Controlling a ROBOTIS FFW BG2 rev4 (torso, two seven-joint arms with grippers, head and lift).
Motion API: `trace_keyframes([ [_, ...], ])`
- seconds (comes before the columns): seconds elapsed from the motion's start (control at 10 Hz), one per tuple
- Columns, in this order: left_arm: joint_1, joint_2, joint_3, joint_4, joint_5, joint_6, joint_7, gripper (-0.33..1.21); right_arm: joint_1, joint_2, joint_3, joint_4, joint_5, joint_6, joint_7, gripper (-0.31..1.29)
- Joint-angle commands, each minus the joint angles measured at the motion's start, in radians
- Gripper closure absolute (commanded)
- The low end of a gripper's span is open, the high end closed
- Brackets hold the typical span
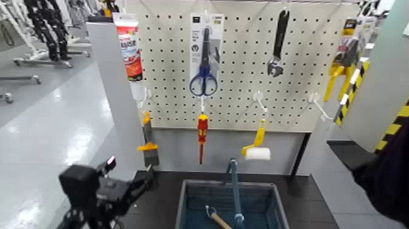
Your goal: Put the red glue tube into the crate.
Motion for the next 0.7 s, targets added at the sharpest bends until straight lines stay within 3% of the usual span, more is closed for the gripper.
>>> trace_keyframes([
  [0.1, -0.127, -0.004, 0.068, -0.064, 0.045, 0.187, -0.100, 0.21, 0.000, 0.132, 0.001, 0.001, 0.000, 0.000, 0.001, 0.10],
  [0.5, -0.304, 0.004, 0.168, -0.044, 0.146, 0.326, -0.254, 0.20, -0.003, 0.130, 0.010, 0.002, 0.000, 0.000, 0.001, 0.10],
  [0.7, -0.384, 0.039, 0.180, -0.013, 0.220, 0.369, -0.293, 0.20, -0.005, 0.132, 0.013, 0.004, 0.000, 0.000, 0.001, 0.10],
])
